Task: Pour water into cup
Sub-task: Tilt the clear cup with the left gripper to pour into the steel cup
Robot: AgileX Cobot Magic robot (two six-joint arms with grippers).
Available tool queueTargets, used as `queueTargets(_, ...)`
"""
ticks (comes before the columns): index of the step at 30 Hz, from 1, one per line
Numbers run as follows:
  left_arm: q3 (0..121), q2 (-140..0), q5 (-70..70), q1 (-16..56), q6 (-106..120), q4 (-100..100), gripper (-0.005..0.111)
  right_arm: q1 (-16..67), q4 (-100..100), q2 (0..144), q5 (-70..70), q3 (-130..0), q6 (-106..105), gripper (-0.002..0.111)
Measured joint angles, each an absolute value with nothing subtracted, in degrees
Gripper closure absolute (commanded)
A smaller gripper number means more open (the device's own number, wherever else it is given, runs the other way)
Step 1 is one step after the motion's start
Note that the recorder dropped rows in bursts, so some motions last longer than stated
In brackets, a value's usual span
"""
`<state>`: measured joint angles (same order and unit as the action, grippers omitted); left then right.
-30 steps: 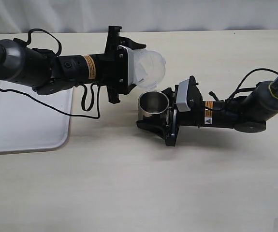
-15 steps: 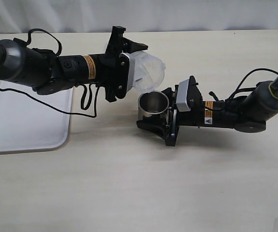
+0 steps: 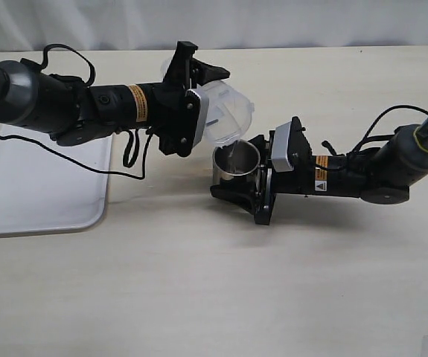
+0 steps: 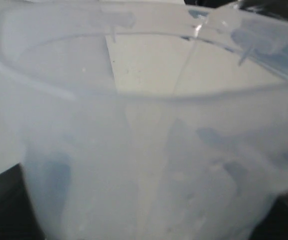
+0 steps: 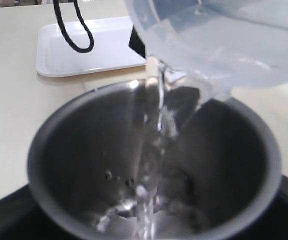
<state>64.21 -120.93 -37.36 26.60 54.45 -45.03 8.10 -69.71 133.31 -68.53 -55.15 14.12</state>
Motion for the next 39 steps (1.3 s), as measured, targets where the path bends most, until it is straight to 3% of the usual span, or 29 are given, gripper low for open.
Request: queueTargets(39,64.2,-120.9,-41.5,26.6,72.1,-44.7,0.107,8.1,-69.7,133.3,-68.1,-55.1,14.1,0.104)
